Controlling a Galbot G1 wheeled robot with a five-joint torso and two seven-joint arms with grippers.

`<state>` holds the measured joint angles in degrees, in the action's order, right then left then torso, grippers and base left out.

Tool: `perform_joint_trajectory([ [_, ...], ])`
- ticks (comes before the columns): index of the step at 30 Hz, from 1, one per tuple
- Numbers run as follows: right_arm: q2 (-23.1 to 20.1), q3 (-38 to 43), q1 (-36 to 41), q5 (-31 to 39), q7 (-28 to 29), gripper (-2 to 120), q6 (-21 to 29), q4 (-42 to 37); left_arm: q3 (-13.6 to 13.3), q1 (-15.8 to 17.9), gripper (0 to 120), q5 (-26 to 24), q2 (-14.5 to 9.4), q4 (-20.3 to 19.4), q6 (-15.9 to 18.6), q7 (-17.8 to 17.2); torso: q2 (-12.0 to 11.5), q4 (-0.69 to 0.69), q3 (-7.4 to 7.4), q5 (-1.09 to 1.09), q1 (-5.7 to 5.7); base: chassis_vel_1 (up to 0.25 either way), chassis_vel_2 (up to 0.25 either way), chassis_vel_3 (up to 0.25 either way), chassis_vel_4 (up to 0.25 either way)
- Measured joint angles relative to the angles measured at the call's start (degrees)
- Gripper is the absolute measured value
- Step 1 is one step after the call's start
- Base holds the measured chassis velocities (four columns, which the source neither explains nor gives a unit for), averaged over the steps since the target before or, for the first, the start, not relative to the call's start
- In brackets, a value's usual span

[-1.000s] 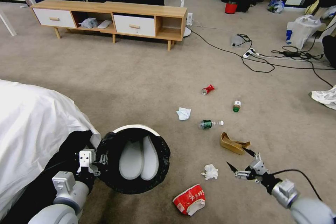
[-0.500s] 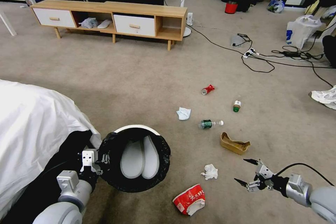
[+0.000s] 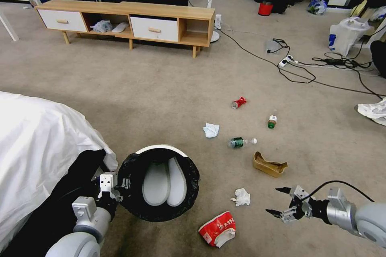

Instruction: Pick up the trash bin and place the garbage on the floor into it.

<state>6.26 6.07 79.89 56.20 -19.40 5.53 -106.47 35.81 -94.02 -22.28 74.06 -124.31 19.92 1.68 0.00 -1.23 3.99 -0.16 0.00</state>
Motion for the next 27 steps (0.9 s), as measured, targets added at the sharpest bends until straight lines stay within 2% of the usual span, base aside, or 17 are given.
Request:
perform_joint_trajectory([
  [8, -4.0, 4.5, 2.9, 4.0, 1.0, 100, 4.6, -1.8, -0.2, 0.4, 1, 0.1, 0.3, 0.2, -0.1, 0.1, 0.0, -0.01, 0.00, 0.00, 0.00, 0.000, 0.000, 0.000, 0.000],
  [9, -8.0, 8.4, 5.6, 6.9, 1.3, 100, 7.8, -2.6, -0.3, 0.6, 1, 0.1, 0.4, 0.4, -0.2, 0.3, 0.0, -0.01, 0.00, 0.01, 0.00, 0.000, 0.000, 0.000, 0.000],
  [10, -9.8, 9.9, 7.1, 7.9, 1.1, 100, 8.7, -2.7, -0.3, 0.7, 1, 0.1, 0.4, 0.5, -0.2, 0.3, 0.0, 0.02, 0.00, -0.01, 0.00, 0.000, 0.000, 0.000, 0.000],
  [11, -9.8, 9.9, 7.1, 7.9, 1.1, 100, 8.7, -2.7, -0.3, 0.7, 1, 0.1, 0.4, 0.5, -0.2, 0.3, 0.0, 0.02, 0.00, -0.01, 0.00, 0.000, 0.000, 0.000, 0.000],
  [12, -12.5, 13.3, 9.7, 9.4, 0.6, 100, 9.2, -2.6, -0.3, 0.9, 1, 0.0, 0.4, 0.6, -0.3, 0.3, 0.0, -0.09, 0.00, 0.05, 0.00, 0.000, 0.000, 0.000, 0.000],
  [13, -17.1, 19.8, 14.7, 10.7, 0.4, 100, 10.0, -2.1, -0.2, 1.0, 1, 0.0, 0.4, 0.7, -0.4, 0.4, 0.0, -0.09, 0.00, 0.04, 0.00, 0.000, 0.000, 0.000, 0.000],
  [14, -17.1, 19.8, 14.7, 10.7, 0.4, 100, 10.0, -2.1, -0.2, 1.0, 1, 0.0, 0.4, 0.7, -0.4, 0.4, 0.0, -0.09, 0.00, 0.04, 0.00, 0.000, 0.000, 0.000, 0.000],
  [15, -21.6, 27.1, 20.3, 11.7, 0.4, 100, 10.2, -1.4, -0.1, 1.1, 1, -0.1, 0.5, 0.8, -0.4, 0.4, 0.0, 0.02, 0.00, -0.14, 0.00, 0.000, 0.000, 0.000, 0.000],
  [16, -24.4, 32.1, 25.4, 12.4, 0.4, 100, 10.5, -1.0, 0.0, 1.1, 1, -0.2, 0.5, 0.8, -0.4, 0.6, 0.0, 0.07, -0.01, -0.17, 0.00, 0.000, 0.000, 0.000, 0.000],
  [17, -26.8, 35.9, 30.1, 13.2, 0.6, 100, 11.1, -0.4, 0.2, 1.1, 1, -0.4, 0.5, 0.8, -0.4, 0.5, 0.0, 0.01, 0.01, -0.07, 0.00, 0.000, 0.000, 0.000, 0.000],
  [18, -26.8, 35.9, 30.1, 13.2, 0.6, 100, 11.1, -0.4, 0.2, 1.1, 1, -0.4, 0.5, 0.8, -0.4, 0.5, 0.0, 0.01, 0.01, -0.07, 0.00, 0.000, 0.000, 0.000, 0.000],
  [19, -30.0, 40.4, 35.7, 14.5, 1.1, 100, 11.9, 0.4, 0.6, 1.0, 1, -0.5, 0.4, 0.8, -0.5, 0.4, 0.0, 0.10, 0.02, 0.10, 0.00, 0.000, 0.000, 0.000, 0.000],
  [20, -33.1, 43.6, 40.2, 15.3, 1.3, 100, 13.0, 1.2, 0.8, 0.9, 1, -0.7, 0.3, 0.7, -0.5, 0.4, 0.0, 0.04, 0.02, 0.00, 0.00, 0.000, 0.000, 0.000, 0.000],
  [21, -33.1, 43.6, 40.2, 15.3, 1.3, 100, 13.0, 1.2, 0.8, 0.9, 1, -0.7, 0.3, 0.7, -0.5, 0.4, 0.0, 0.04, 0.02, 0.00, 0.00, 0.000, 0.000, 0.000, 0.000],
  [22, -35.3, 45.2, 42.9, 15.8, 1.3, 100, 13.7, 1.9, 0.9, 0.8, 1, -1.0, 0.3, 0.6, -0.5, 0.6, 0.0, 0.00, 0.02, -0.07, 0.00, 0.000, 0.000, 0.000, 0.000],
  [23, -37.8, 46.3, 45.8, 16.3, 1.3, 100, 14.8, 2.7, 1.4, 0.9, 1, -1.2, 0.3, 0.5, -0.6, 0.4, 0.0, -0.02, 0.02, 0.04, 0.00, 0.000, 0.000, 0.000, 0.000],
  [27, -39.9, 46.7, 47.7, 16.7, 1.1, 100, 15.9, 3.4, 1.6, 1.1, 1, -1.3, 0.6, 0.5, -0.6, 0.5, 0.0, -0.03, 0.01, -0.02, 0.00, 0.000, 0.000, 0.000, 0.000],
])
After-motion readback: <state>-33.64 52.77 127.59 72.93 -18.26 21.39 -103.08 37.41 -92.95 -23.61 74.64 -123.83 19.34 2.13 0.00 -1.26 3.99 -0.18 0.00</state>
